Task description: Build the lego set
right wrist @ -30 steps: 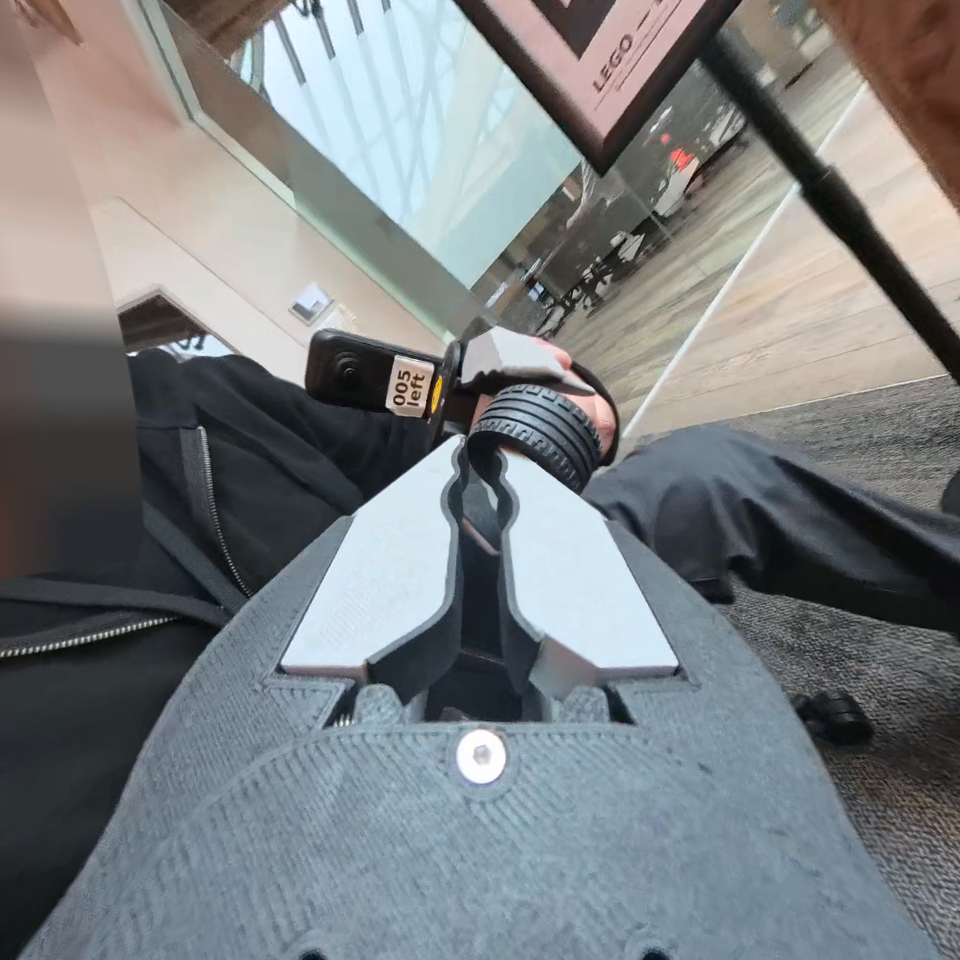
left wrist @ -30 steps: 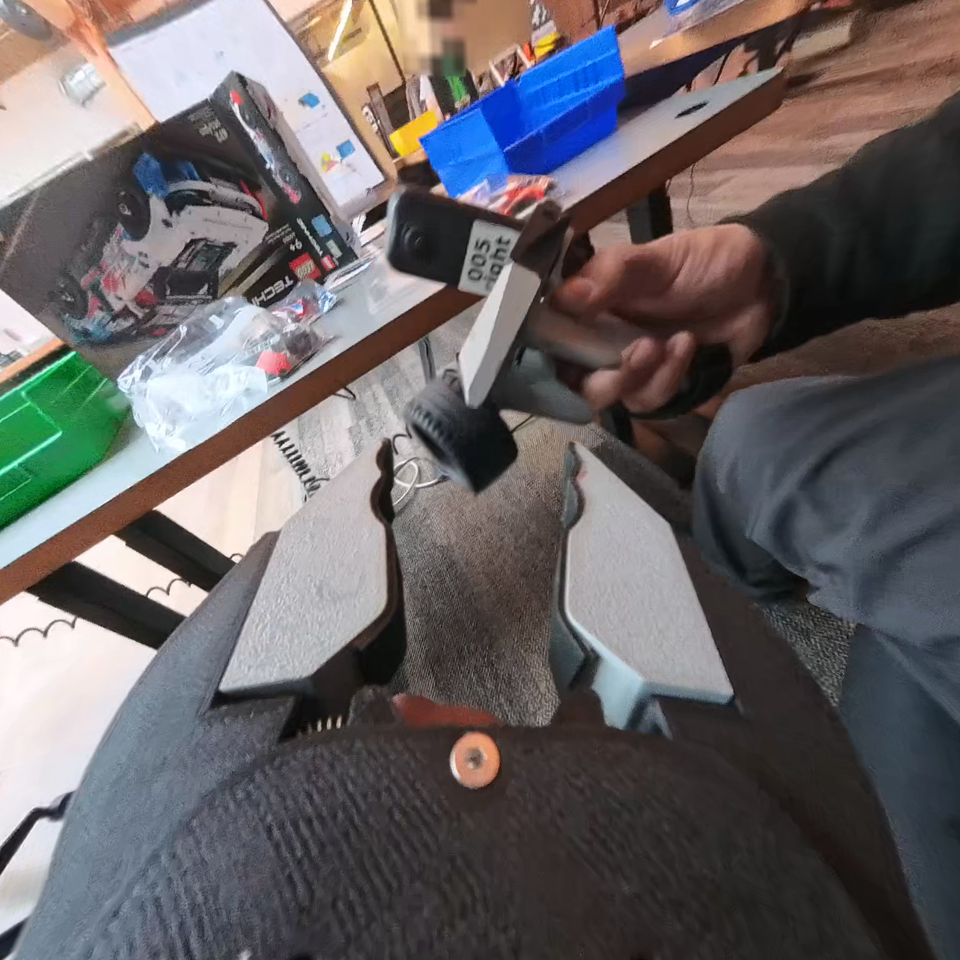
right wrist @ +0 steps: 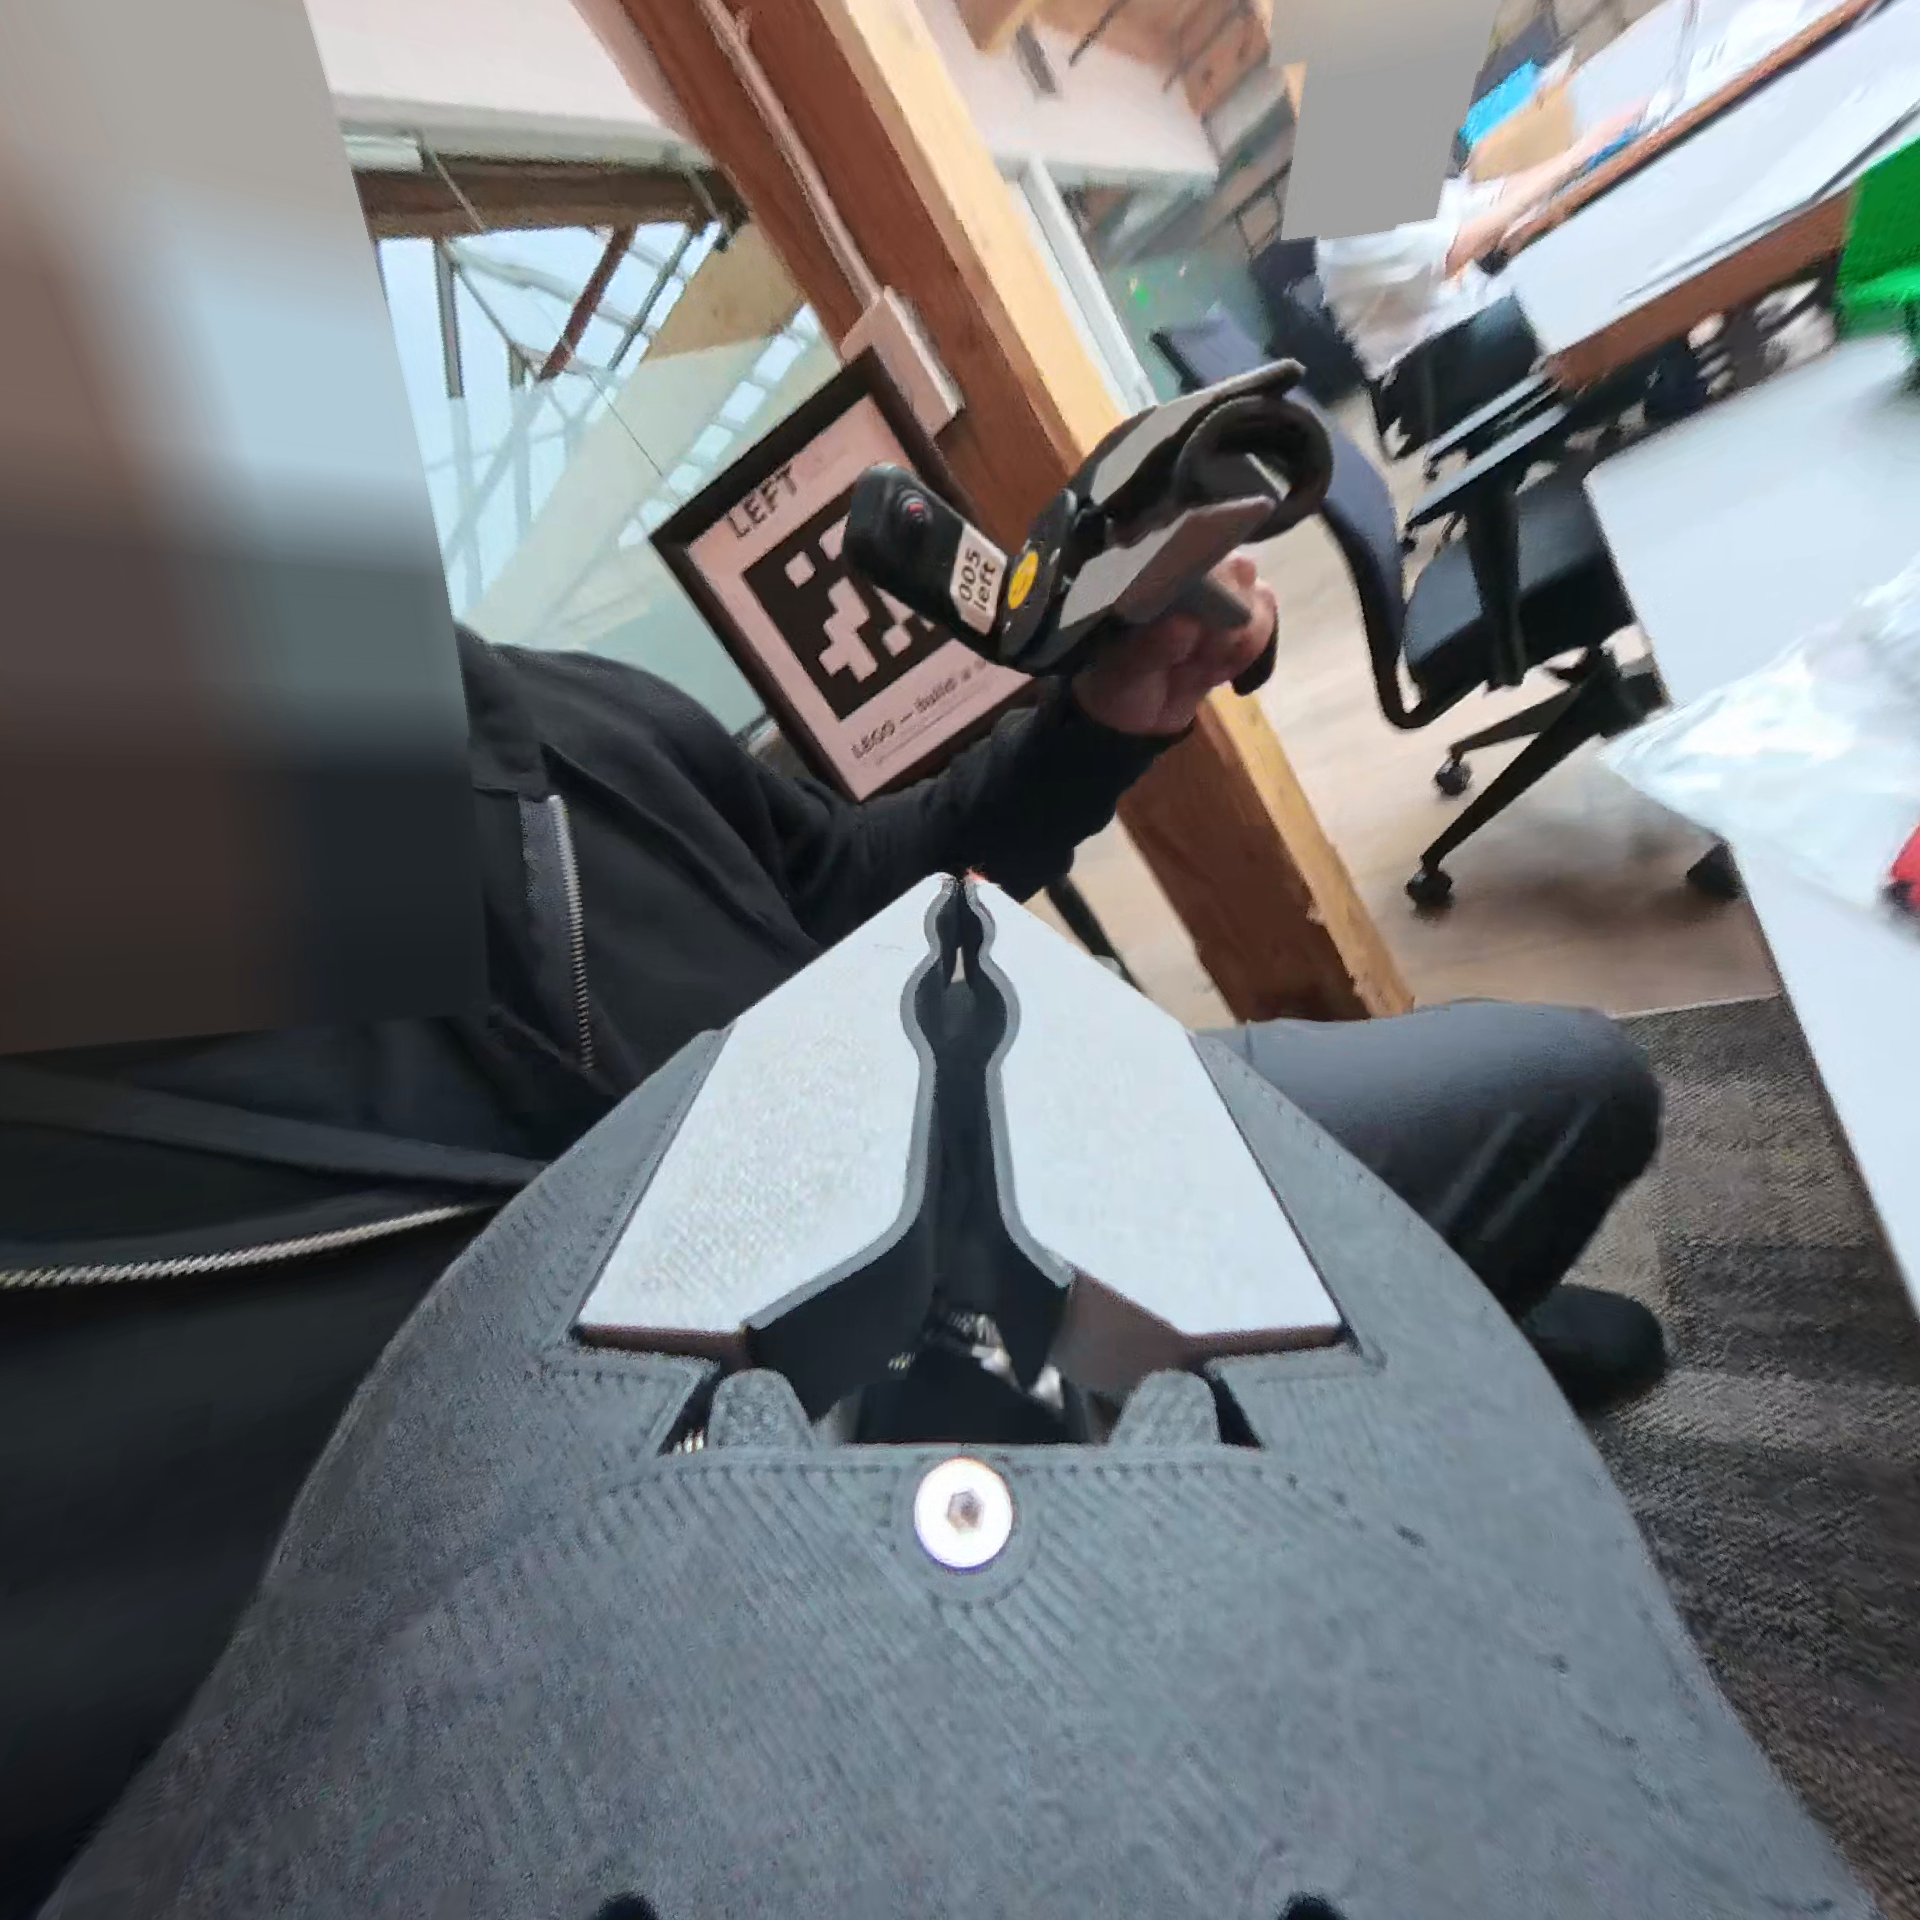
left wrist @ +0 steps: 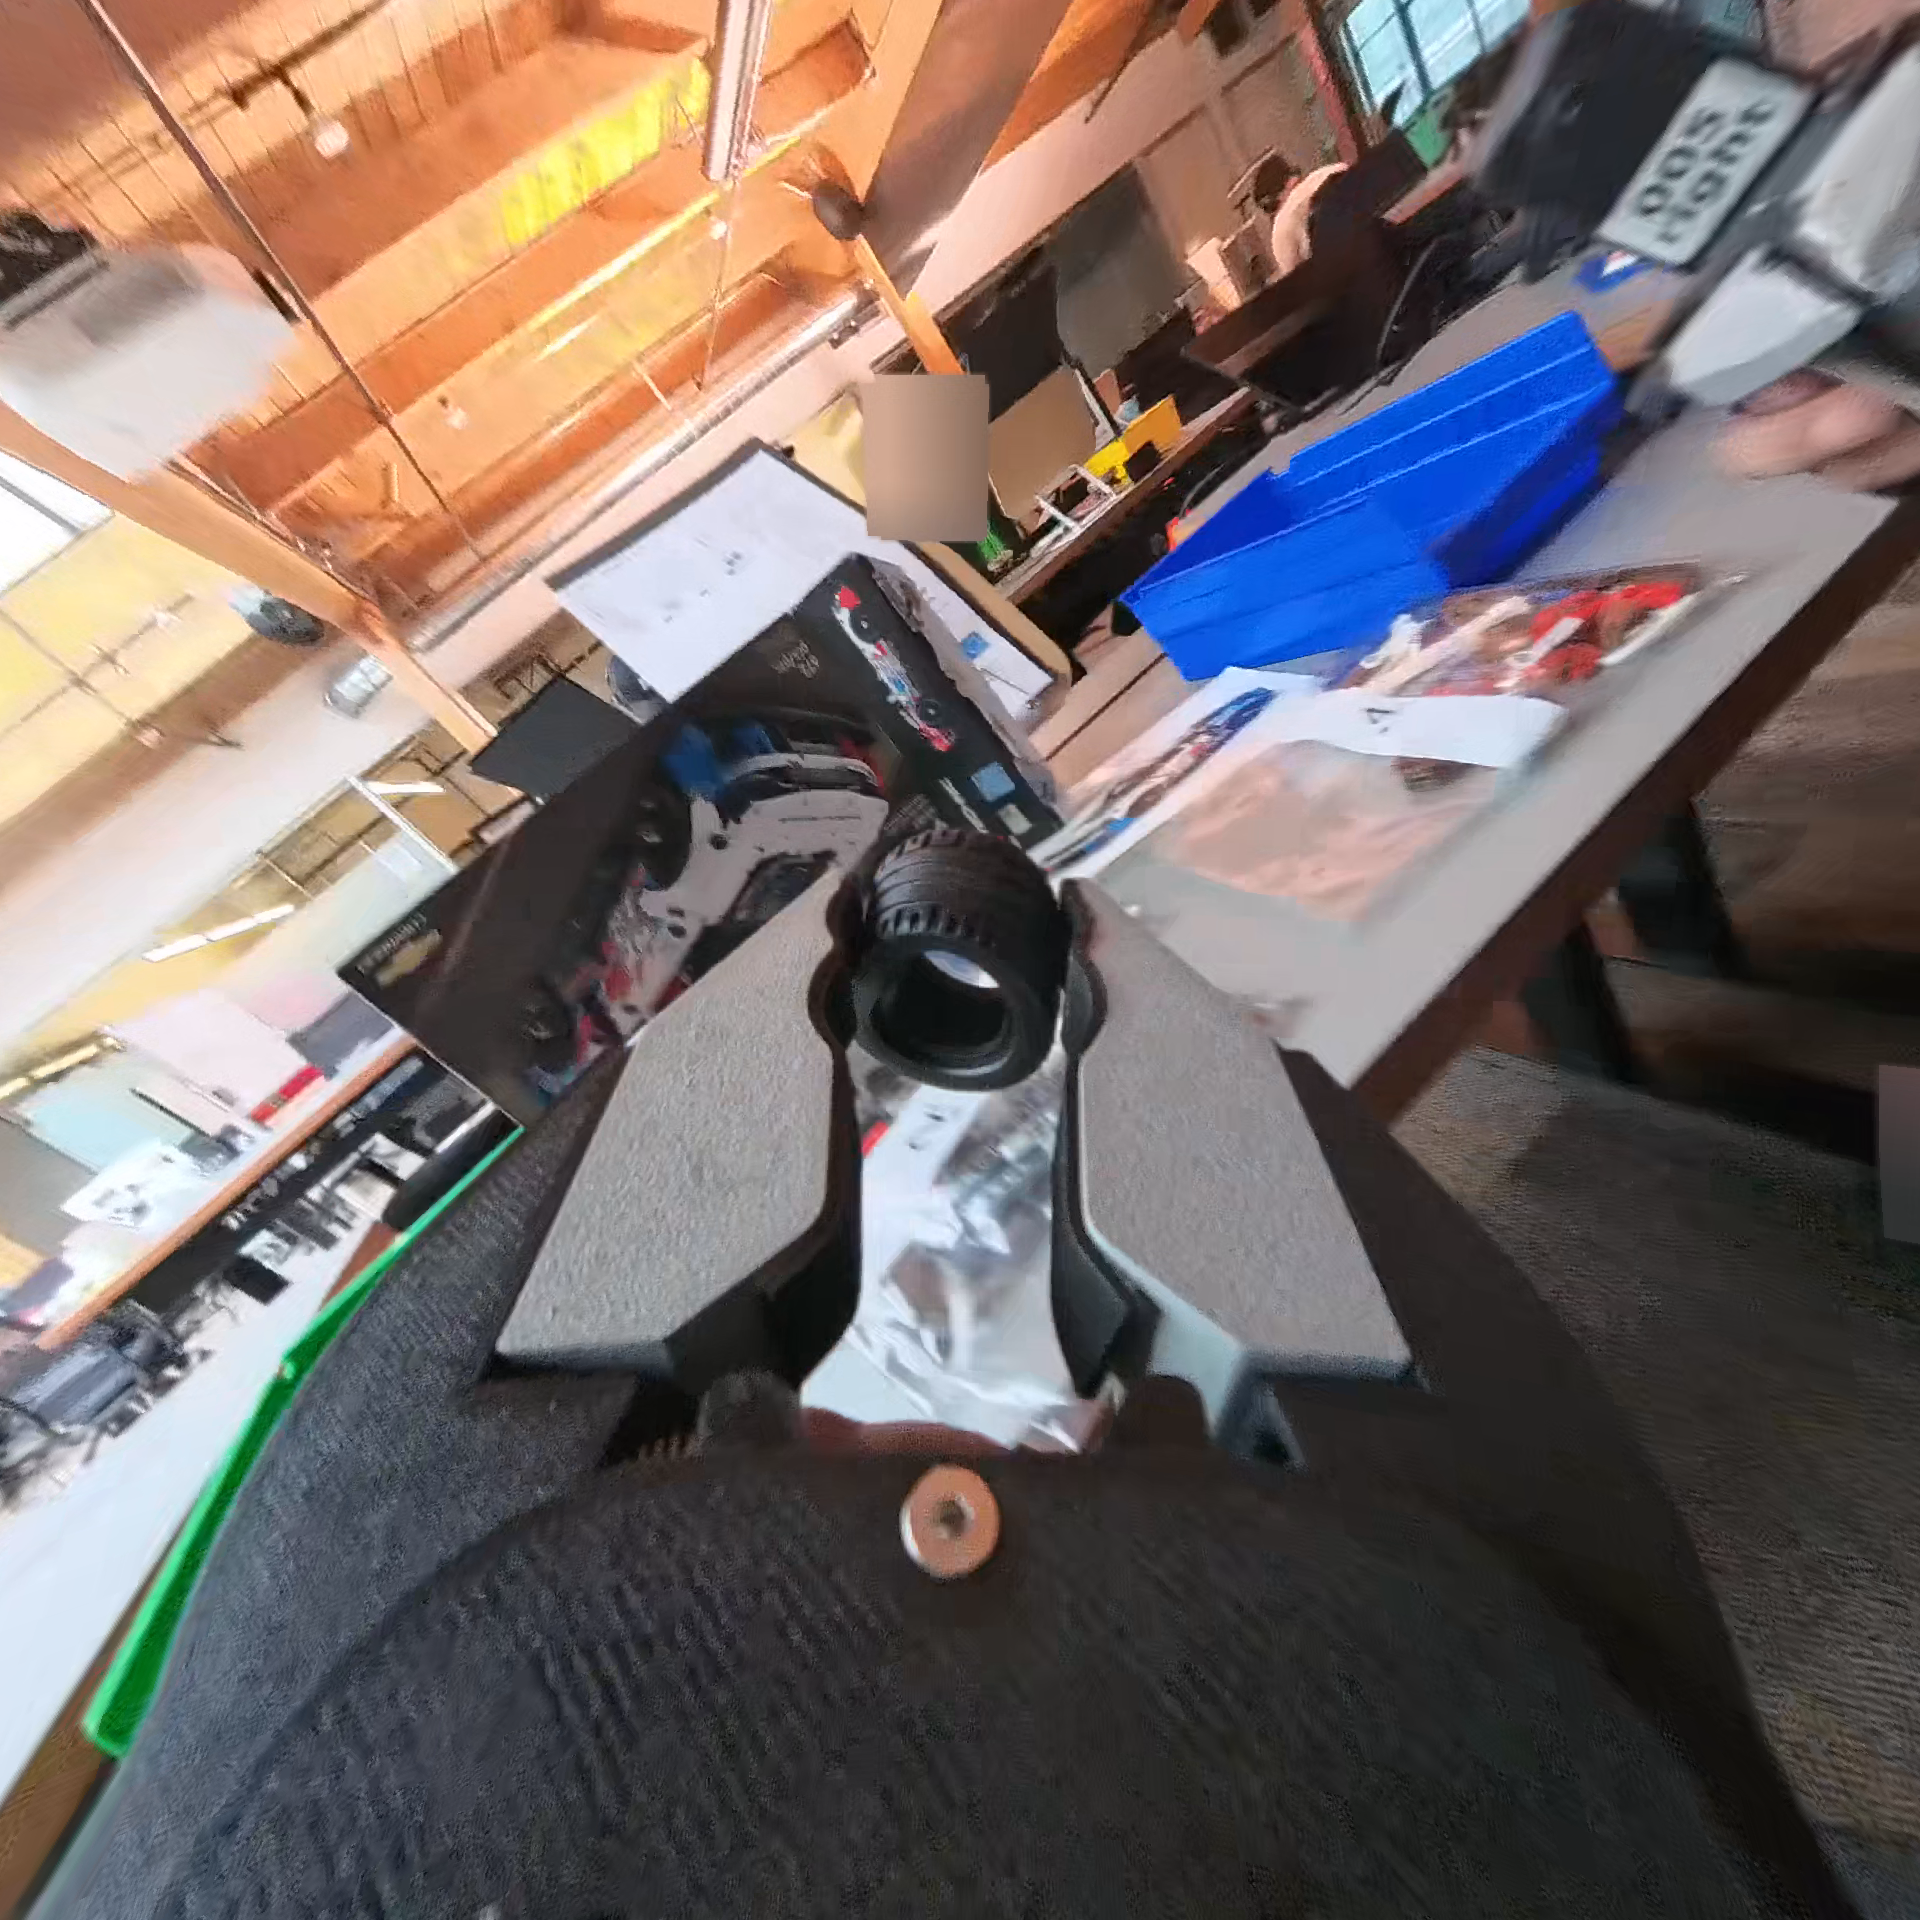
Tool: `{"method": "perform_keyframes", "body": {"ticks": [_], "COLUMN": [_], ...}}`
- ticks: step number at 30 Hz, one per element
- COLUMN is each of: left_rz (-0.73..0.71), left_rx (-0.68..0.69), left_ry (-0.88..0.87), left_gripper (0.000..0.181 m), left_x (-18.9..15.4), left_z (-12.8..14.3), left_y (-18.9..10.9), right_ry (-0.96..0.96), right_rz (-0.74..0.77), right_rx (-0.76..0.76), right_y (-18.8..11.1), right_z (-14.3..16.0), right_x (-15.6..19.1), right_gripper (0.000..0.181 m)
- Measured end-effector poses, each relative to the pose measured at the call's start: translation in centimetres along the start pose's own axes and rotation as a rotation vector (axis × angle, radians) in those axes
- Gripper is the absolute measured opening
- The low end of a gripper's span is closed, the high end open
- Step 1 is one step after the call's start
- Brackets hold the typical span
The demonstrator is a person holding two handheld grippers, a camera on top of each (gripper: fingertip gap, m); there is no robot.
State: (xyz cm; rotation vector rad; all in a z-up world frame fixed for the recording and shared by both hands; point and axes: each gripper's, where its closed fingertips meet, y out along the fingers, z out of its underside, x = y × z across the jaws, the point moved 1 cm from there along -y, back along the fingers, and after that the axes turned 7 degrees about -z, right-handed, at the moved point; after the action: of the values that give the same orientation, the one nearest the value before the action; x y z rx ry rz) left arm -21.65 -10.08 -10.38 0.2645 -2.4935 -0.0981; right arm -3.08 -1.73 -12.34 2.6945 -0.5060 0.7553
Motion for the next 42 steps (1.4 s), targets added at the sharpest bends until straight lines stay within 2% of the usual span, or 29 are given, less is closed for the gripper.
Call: {"method": "perform_keyframes", "body": {"ticks": [5, 7, 8, 10, 12, 13, 15, 17, 18, 20, 22, 24, 26, 28, 30, 31, 32, 34, 36, 38, 39, 42], "left_rz": [0.029, 0.026, 0.020, -0.016, -0.132, -0.133, -0.107, -0.058, -0.023, 0.087, 0.073, 0.011, -0.089, -0.091, -0.063, 0.010, 0.101, 0.287, 0.370, 0.422, 0.453, 0.643], "left_rx": [-0.012, 0.033, 0.087, 0.286, 0.475, 0.596, 0.926, 1.193, 1.264, 1.336, 1.303, 1.219, 1.175, 0.990, 0.758, 0.640, 0.525, 0.275, 0.015, -0.213, -0.251, -0.306], "left_ry": [0.196, 0.258, 0.281, 0.302, 0.311, 0.255, 0.079, -0.048, -0.103, -0.263, -0.369, -0.376, -0.308, -0.306, -0.377, -0.434, -0.505, -0.686, -0.888, -0.987, -0.983, -0.892], "left_gripper": [0.038, 0.038, 0.039, 0.041, 0.043, 0.044, 0.046, 0.047, 0.048, 0.063, 0.083, 0.094, 0.092, 0.090, 0.083, 0.089, 0.086, 0.065, 0.047, 0.033, 0.026, 0.025], "left_x": [0.7, 2.7, 4.7, 10.9, 19.3, 22.6, 27.2, 29.1, 29.0, 26.8, 26.1, 26.5, 27.7, 27.1, 24.4, 21.5, 18.0, 10.2, 4.1, -0.9, -3.5, -10.7], "left_z": [-0.4, 1.1, 2.6, 7.3, 12.0, 14.9, 21.8, 28.0, 30.4, 33.6, 34.8, 34.4, 32.6, 27.3, 20.4, 16.8, 13.3, 6.7, 1.7, -0.8, -0.8, -0.8], "left_y": [2.9, 4.1, 5.0, 7.3, 9.9, 11.1, 12.6, 13.4, 13.9, 14.7, 16.2, 17.2, 16.7, 15.8, 13.5, 11.9, 10.0, 6.2, 3.7, 2.8, 3.0, 4.3], "right_ry": [-0.047, -0.063, -0.056, -0.028, -0.002, 0.008, 0.018, 0.015, 0.010, 0.000, -0.011, -0.021, -0.028, -0.040, -0.066, -0.079, -0.093, -0.129, -0.113, -0.076, -0.084, -0.132], "right_rz": [0.053, 0.104, 0.126, 0.172, 0.204, 0.224, 0.276, 0.316, 0.331, 0.354, 0.372, 0.405, 0.462, 0.586, 0.680, 0.677, 0.655, 0.590, 0.513, 0.419, 0.404, 0.436], "right_rx": [-0.006, 0.018, 0.030, 0.012, -0.025, -0.041, -0.071, -0.101, -0.116, -0.145, -0.164, -0.162, -0.142, -0.085, -0.063, -0.085, -0.113, -0.195, -0.268, -0.263, -0.249, -0.180], "right_y": [-0.4, -0.9, -1.3, -2.2, -3.0, -3.3, -3.9, -4.2, -4.3, -4.2, -4.0, -3.8, -4.1, -5.0, -5.8, -5.8, -5.6, -5.1, -4.5, -3.5, -3.3, -3.0], "right_z": [0.1, 0.8, 1.1, 1.2, 0.7, 0.4, -0.2, -1.0, -1.5, -2.3, -2.9, -3.2, -3.0, -1.7, 0.1, 0.8, 1.6, 3.2, 4.6, 5.4, 5.4, 5.1], "right_x": [-1.0, -1.7, -2.1, -2.9, -3.4, -3.6, -4.2, -4.6, -4.8, -5.1, -5.2, -5.4, -5.6, -6.6, -7.4, -7.5, -7.7, -8.0, -8.5, -8.6, -8.7, -9.1], "right_gripper": [0.000, 0.000, 0.000, 0.000, 0.000, 0.000, 0.000, 0.000, 0.000, 0.000, 0.000, 0.000, 0.000, 0.001, 0.000, 0.001, 0.003, 0.004, 0.007, 0.009, 0.011, 0.010]}}
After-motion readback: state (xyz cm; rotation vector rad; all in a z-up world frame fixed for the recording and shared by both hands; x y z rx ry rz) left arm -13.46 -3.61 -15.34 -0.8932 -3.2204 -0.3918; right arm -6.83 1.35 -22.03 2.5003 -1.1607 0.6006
